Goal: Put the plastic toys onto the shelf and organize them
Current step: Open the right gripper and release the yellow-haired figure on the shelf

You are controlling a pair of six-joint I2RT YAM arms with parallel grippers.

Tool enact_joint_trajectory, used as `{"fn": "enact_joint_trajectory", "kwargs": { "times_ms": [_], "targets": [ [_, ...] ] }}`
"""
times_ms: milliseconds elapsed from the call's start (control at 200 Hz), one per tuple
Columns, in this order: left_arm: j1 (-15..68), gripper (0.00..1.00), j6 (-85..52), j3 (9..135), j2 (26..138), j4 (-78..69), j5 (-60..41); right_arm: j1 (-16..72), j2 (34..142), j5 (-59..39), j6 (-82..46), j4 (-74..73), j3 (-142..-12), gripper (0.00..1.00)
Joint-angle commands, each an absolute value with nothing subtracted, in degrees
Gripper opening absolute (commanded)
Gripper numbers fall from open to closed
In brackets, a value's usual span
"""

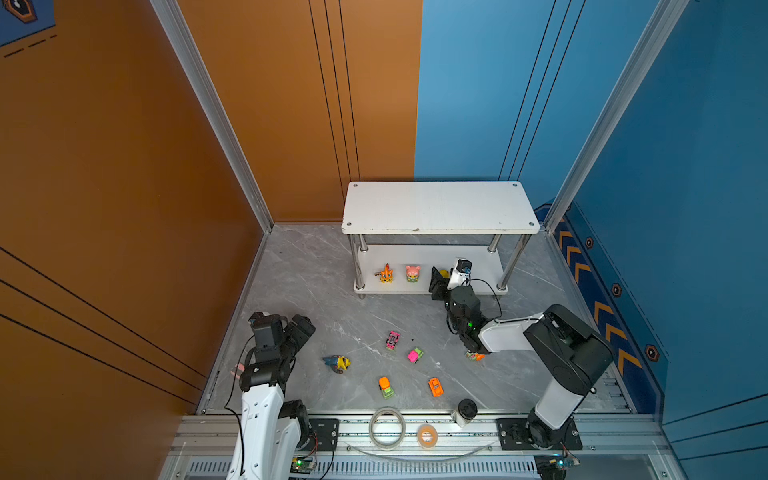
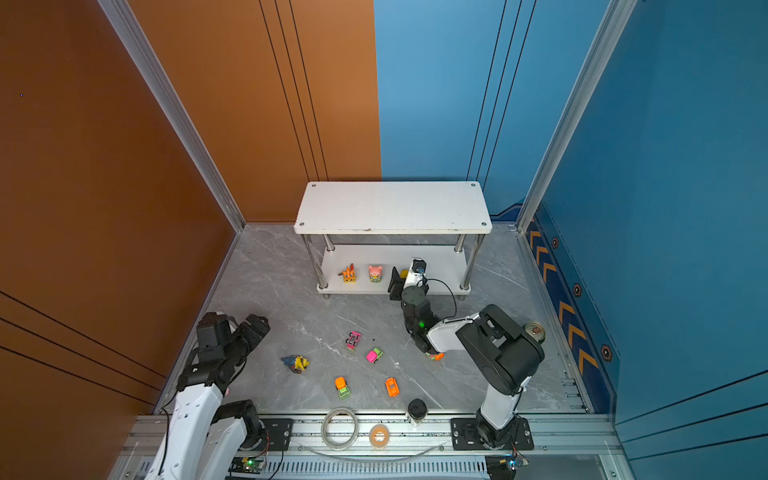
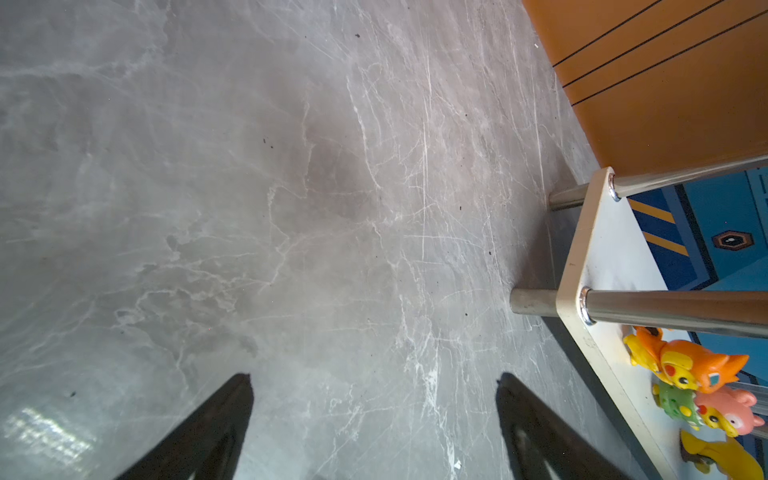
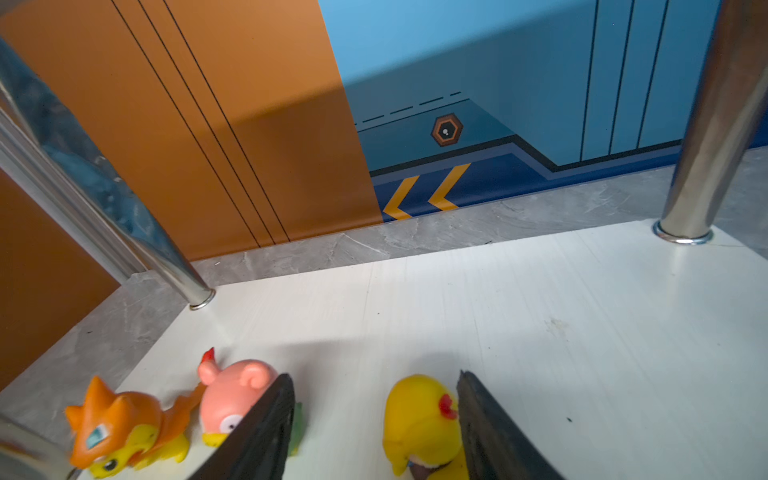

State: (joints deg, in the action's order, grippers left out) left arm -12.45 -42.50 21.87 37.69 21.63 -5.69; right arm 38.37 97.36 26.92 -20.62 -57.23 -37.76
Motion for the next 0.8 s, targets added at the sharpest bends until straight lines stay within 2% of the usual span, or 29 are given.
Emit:
{"fn": "enact_joint_trajectory", "kwargs": {
  "times_ms": [0, 110, 220, 270, 451, 521, 796],
  "targets": [
    [-12.93, 0.93, -41.85, 21.26, 37.05, 21.80, -6.50, 38.41, 93.51, 25.60, -20.16, -48.16, -37.24, 0.65],
    [-13.02, 0.94, -41.92, 21.20, 36.94, 21.74, -6.52, 38.16, 90.23, 25.42, -21.07, -41.97, -37.56, 0.64],
    [-13.01, 0.94, -42.14, 21.22, 36.91, 21.47, -6.67, 37.32, 87.35, 23.97, -23.16, -36.88, -37.37, 0.54],
    [-13.06, 0.94, -42.10, 21.19, 36.96, 21.46, -6.80, 37.01, 86.12, 23.15, -23.96, -34.97, -37.03, 0.47],
    [-13.09, 0.93, -42.11, 21.32, 36.92, 21.62, -7.26, 37.17, 82.07, 22.47, -25.22, -28.54, -35.77, 0.10],
    [-13.12, 0.93, -42.17, 21.29, 36.78, 21.72, -7.25, 37.04, 81.29, 23.08, -25.22, -25.28, -35.90, 0.00],
    [-13.13, 0.93, -42.52, 20.84, 36.47, 21.80, -7.43, 31.32, 85.17, 9.01, -29.30, -24.12, -37.41, 0.00]
  ]
}}
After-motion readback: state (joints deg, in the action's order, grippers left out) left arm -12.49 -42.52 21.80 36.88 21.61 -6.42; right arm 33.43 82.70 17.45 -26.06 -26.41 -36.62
